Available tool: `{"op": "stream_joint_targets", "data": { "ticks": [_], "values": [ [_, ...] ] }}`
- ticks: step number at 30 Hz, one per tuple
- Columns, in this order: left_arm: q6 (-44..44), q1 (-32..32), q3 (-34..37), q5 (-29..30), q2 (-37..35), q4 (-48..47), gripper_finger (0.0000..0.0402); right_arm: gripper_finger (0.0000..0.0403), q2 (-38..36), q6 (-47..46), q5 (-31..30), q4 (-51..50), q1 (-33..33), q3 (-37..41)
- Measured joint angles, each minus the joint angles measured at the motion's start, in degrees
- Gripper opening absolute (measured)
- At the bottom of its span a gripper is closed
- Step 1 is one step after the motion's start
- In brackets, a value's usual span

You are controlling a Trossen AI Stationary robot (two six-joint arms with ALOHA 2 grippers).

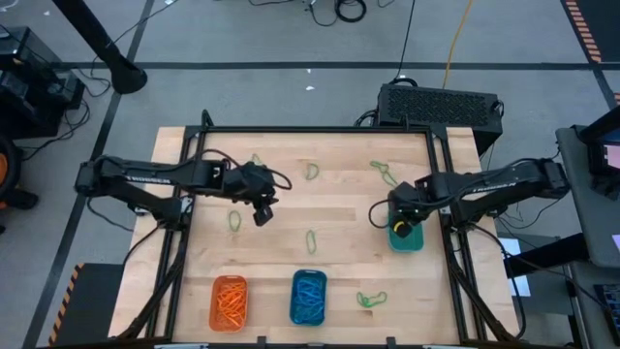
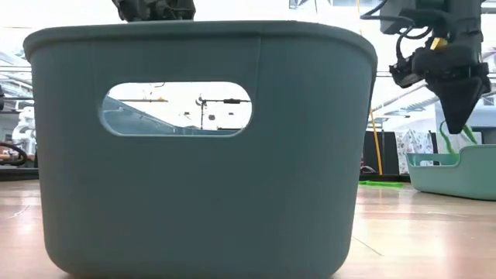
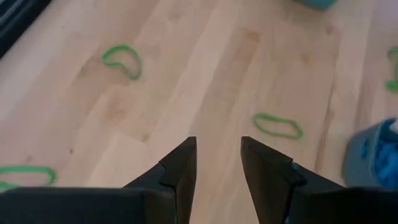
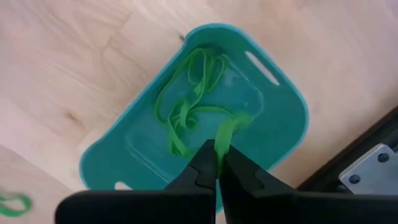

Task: Sort rubber bands into baskets
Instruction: Put the green rubber band into the green bin

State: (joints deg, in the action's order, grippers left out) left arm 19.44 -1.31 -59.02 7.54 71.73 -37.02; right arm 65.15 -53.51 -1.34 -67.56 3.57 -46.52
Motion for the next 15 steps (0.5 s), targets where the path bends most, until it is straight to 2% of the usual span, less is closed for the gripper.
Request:
{"op": "stream_joint_targets", "data": {
  "ticks": [6,15],
  "values": [
    [1.32,0.66,0.54,4.52,-4.65,-0.15,0.0132,0.0014,3.01,1.93,1.51,0.01,-0.55,0.0],
    [1.36,0.66,0.54,9.91,-11.76,-1.53,0.0132,0.0074,5.27,3.21,3.18,-0.28,-0.56,0.02]
  ]
}}
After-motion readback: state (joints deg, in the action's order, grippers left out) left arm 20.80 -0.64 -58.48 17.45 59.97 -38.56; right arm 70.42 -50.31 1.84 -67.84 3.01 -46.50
